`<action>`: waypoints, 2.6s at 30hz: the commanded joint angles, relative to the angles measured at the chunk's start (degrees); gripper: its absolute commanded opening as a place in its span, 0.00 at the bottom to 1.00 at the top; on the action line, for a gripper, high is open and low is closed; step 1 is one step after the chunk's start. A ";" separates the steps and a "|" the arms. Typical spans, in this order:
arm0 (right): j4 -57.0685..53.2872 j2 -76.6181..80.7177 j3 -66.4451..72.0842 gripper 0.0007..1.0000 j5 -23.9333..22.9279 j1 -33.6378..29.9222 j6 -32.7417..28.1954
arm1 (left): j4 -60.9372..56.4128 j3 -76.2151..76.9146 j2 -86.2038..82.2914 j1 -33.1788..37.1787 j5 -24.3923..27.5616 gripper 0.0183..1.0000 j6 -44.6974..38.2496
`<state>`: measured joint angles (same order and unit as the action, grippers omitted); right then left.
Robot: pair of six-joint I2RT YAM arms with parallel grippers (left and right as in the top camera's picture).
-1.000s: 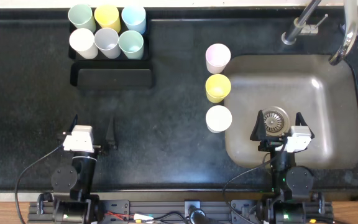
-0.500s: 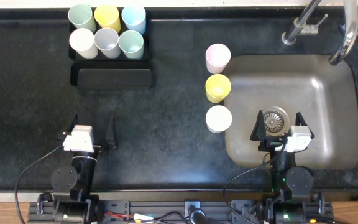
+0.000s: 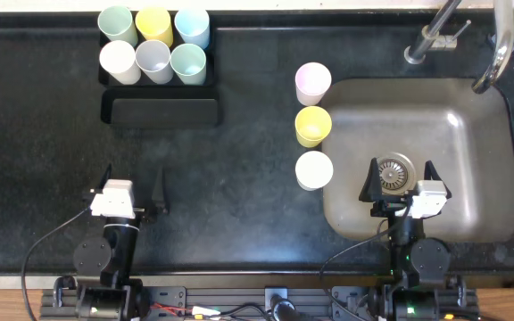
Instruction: Store Cups
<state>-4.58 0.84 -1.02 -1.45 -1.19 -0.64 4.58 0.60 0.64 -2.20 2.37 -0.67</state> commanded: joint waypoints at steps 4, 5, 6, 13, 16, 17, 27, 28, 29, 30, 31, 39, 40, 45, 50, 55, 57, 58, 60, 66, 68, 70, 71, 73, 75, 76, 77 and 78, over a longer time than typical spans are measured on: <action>0.15 -0.63 0.76 1.00 0.39 -0.28 0.26 | 0.04 -0.17 -0.48 0.22 0.55 1.00 -1.05; 0.15 -0.63 0.76 1.00 0.39 -0.28 0.26 | 0.04 -0.17 -0.48 0.22 0.55 1.00 -1.05; 0.17 -0.63 0.76 1.00 0.39 -0.28 0.26 | 0.04 -0.17 -0.48 0.22 0.55 1.00 -1.05; 0.17 -0.63 0.76 1.00 0.39 -0.28 0.26 | 0.07 -0.17 -0.48 0.26 0.55 0.92 -1.05; 0.17 -0.63 0.76 1.00 0.39 -0.28 0.26 | 0.17 -0.15 -0.48 0.74 0.50 0.81 -1.05; 0.15 -0.63 0.76 1.00 0.39 -0.28 0.26 | 0.17 -0.13 -0.48 0.90 0.55 0.81 -1.05; 0.15 -0.63 0.76 1.00 0.39 -0.28 0.26 | 9.70 24.39 27.50 -1.07 8.39 1.00 19.54; 0.15 -0.63 0.76 1.00 0.39 -0.28 0.26 | 11.96 29.51 32.59 -1.62 9.14 1.00 19.63; 0.15 -0.63 0.76 1.00 0.39 -0.28 0.26 | 14.86 35.52 38.42 -2.05 9.90 1.00 19.65; 0.15 -0.63 0.76 1.00 0.39 -0.28 0.26 | 18.23 42.03 44.33 -2.38 11.23 1.00 19.69; 0.15 -0.63 0.76 1.00 0.39 -0.28 0.26 | 22.08 49.00 50.38 -2.80 12.98 1.00 20.52; 0.17 -0.63 0.76 1.00 0.39 -0.28 0.26 | 47.21 103.10 92.98 -16.68 9.55 1.00 22.77; 0.15 -0.63 0.76 1.00 0.39 -0.28 0.26 | 50.47 109.74 97.98 -19.30 7.67 1.00 23.82; 0.15 -0.63 0.76 1.00 0.39 -0.28 0.26 | 65.77 135.53 117.37 -28.41 1.62 1.00 29.99; 0.15 -0.63 0.76 1.00 0.39 -0.28 0.26 | 74.84 145.24 127.19 -30.56 -0.79 1.00 36.50; 0.15 -0.63 0.76 1.00 0.39 -0.28 0.26 | 74.93 145.46 132.89 -30.67 -0.07 1.00 37.83; 0.15 -0.63 0.76 1.00 0.39 -0.28 0.26 | 73.37 145.46 134.16 -30.67 0.50 1.00 38.45; 0.15 -0.63 0.76 1.00 0.39 -0.28 0.26 | 72.70 145.46 134.68 -30.67 0.72 1.00 38.47; 0.15 -0.63 0.76 1.00 0.39 -0.28 0.26 | 71.58 145.46 135.34 -30.67 0.98 1.00 38.47; 0.15 -0.63 0.76 1.00 0.39 -0.28 0.26 | 70.31 145.46 136.98 -31.65 1.16 1.00 38.69; 0.15 -0.63 0.76 1.00 0.39 -0.28 0.26 | 69.31 145.46 137.74 -31.69 1.73 1.00 38.71; 0.17 -0.63 0.76 1.00 0.39 -0.28 0.26 | 68.74 145.46 138.55 -31.69 2.34 1.00 39.21; 0.15 -0.63 0.76 1.00 0.39 -0.28 0.26 | 68.76 145.46 138.92 -31.69 2.47 1.00 39.74; 0.15 -0.63 0.76 1.00 0.39 -0.28 0.26 | 68.76 145.46 139.71 -31.67 2.86 1.00 39.78; 0.15 -0.63 0.76 1.00 0.39 -0.28 0.26 | 68.74 145.46 140.34 -31.67 2.95 1.00 39.82; 0.17 -0.63 0.76 1.00 0.39 -0.28 0.26 | 68.67 145.46 140.56 -31.67 2.91 1.00 39.98; 0.15 -0.63 0.76 1.00 0.39 -0.28 0.26 | 68.48 145.46 140.63 -31.67 2.89 1.00 39.98; 0.15 -0.63 0.76 1.00 0.39 -0.28 0.26 | 68.17 145.46 140.78 -31.63 2.86 1.00 39.98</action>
<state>-4.73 0.69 -1.02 -1.45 -1.19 -0.62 73.23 144.70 140.51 -33.39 4.49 37.98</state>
